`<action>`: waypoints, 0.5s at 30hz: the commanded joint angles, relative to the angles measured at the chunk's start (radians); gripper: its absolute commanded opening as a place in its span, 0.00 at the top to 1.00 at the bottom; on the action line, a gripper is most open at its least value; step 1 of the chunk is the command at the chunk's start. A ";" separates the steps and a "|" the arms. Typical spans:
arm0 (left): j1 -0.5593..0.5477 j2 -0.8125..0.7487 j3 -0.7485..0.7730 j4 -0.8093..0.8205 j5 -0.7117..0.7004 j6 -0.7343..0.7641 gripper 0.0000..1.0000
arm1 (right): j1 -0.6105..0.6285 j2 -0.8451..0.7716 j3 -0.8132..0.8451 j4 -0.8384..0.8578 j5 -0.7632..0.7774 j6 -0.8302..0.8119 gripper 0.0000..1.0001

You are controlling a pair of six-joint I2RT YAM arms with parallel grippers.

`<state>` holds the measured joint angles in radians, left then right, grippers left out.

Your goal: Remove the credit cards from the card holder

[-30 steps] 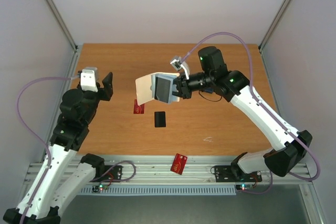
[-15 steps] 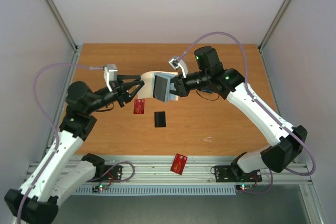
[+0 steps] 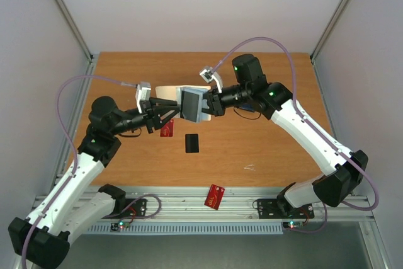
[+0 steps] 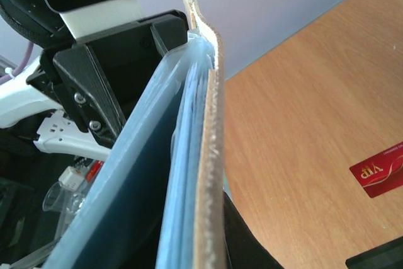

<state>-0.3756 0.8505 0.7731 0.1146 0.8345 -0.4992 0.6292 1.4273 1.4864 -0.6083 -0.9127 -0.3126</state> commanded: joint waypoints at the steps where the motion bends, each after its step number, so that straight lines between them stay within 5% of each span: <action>1: -0.015 0.003 -0.006 0.003 0.039 0.041 0.64 | 0.010 -0.020 0.032 0.077 -0.061 0.018 0.99; 11: -0.035 0.009 -0.006 0.079 0.113 0.049 0.71 | 0.015 -0.012 0.048 0.079 -0.083 0.005 0.99; 15: -0.036 0.003 -0.010 0.146 0.141 0.001 0.93 | 0.014 -0.015 0.043 0.069 -0.076 -0.005 0.99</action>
<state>-0.4057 0.8577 0.7712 0.1440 0.9176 -0.4656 0.6342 1.4273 1.5028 -0.5648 -0.9585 -0.3073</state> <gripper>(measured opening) 0.181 0.075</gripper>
